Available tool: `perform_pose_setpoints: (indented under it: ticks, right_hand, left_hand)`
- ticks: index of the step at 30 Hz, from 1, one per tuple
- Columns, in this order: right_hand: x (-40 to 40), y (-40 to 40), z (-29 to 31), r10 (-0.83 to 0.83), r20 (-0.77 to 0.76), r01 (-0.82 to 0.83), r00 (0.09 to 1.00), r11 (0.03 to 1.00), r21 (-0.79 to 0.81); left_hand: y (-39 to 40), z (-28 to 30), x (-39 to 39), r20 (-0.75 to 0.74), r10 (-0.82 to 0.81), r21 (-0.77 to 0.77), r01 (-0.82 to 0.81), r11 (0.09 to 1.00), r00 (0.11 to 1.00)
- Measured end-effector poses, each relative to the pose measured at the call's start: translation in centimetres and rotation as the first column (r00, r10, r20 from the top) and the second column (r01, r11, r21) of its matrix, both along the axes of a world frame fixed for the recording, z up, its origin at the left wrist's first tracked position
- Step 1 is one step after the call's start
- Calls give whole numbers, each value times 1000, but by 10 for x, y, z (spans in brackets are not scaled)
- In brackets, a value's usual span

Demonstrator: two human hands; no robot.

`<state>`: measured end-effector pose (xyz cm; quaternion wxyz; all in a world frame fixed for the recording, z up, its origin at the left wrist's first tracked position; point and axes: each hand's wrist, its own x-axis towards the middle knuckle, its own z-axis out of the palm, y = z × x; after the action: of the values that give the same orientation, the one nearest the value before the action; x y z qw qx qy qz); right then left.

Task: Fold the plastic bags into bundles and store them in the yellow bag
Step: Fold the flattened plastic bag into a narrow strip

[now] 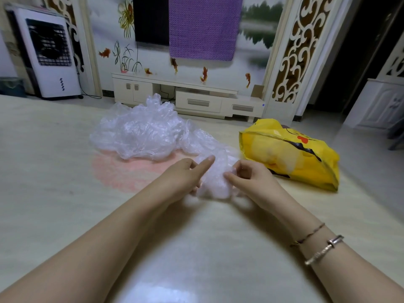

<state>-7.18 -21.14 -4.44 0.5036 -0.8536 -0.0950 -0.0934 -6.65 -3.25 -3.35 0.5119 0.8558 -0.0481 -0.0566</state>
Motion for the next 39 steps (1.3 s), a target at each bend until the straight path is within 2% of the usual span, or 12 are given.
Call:
perform_pose_setpoints:
  ticks: [4,6,8,11,14,17,19,24,26,30,35,39]
  right_hand:
    - [6,-1,-6,-144,65,157,987,942,-297]
    - [7,-1,-5,-156,90,176,984,934,-310]
    - [4,-1,-1,-115,181,162,977,948,-275]
    - [-6,-3,4,72,285,8,956,963,-269]
    - [-12,-7,1,239,207,-147,949,912,-382]
    - [-11,-9,-3,273,94,-195,957,850,-489]
    - [-9,-9,-4,279,72,-201,958,827,-525]
    - [-11,-3,-2,282,146,-161,948,824,-544]
    - [-11,-1,-2,278,181,-137,943,824,-549]
    - [-11,-5,-3,228,136,-147,964,884,-444]
    - [-7,-8,-2,212,21,-195,977,932,-305]
    - [-8,-5,3,211,-14,-209,977,950,-234]
  left_hand:
    - [0,-5,0,-3,0,68,1,998,1000]
    - [0,-5,0,-4,17,66,-16,998,1000]
    - [-1,-5,0,-4,29,61,-29,998,1000]
    - [-1,-5,1,-3,31,52,-31,998,1000]
    - [0,-5,2,-5,25,52,-25,998,1000]
    - [1,-4,2,-12,23,-10,-24,1000,1000]
    - [5,-2,2,-21,36,-85,-37,996,999]
    - [11,11,0,-43,-42,-243,30,970,998]
    - [13,15,-4,-10,-32,-255,29,966,999]
    - [19,19,-7,131,-45,-76,55,996,990]
    - [15,12,-8,82,-230,83,223,971,970]
    - [10,5,-4,-18,-189,-11,189,982,982]
